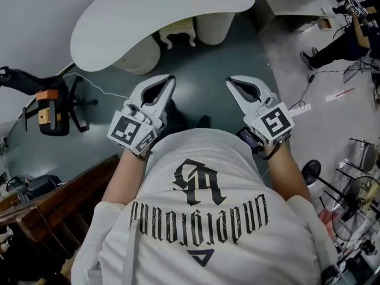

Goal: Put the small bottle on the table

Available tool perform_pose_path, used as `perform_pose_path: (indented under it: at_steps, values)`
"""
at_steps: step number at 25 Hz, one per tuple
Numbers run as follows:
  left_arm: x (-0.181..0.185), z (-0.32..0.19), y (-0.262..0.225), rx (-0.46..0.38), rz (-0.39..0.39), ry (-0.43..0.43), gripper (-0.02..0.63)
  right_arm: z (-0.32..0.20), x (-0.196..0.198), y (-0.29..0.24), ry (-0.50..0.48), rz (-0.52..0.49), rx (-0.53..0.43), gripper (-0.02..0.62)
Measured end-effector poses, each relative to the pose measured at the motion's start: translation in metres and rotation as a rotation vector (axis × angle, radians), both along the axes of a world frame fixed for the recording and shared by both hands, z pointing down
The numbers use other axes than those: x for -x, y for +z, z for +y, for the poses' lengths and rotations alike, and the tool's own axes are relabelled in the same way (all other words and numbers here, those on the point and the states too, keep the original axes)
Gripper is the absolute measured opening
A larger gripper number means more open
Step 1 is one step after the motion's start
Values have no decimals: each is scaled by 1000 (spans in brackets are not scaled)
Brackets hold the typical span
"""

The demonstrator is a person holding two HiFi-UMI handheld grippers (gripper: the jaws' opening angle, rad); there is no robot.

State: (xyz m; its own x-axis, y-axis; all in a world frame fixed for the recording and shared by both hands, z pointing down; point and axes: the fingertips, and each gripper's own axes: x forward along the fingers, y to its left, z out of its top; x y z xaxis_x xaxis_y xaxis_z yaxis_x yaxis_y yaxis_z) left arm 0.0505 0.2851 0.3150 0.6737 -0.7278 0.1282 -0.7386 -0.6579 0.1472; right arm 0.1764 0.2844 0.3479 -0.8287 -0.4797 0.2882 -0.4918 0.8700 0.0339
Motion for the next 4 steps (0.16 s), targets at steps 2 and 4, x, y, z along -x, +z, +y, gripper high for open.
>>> perform_pose_path:
  at_steps: [2,4]
  values:
    - [-1,1,-1,-1,9,17,6,-1,1,-1,-1,2,0,2]
    - [-3,1,-2,-4,16,32,6,-3,3,-1,-1,4,3,2]
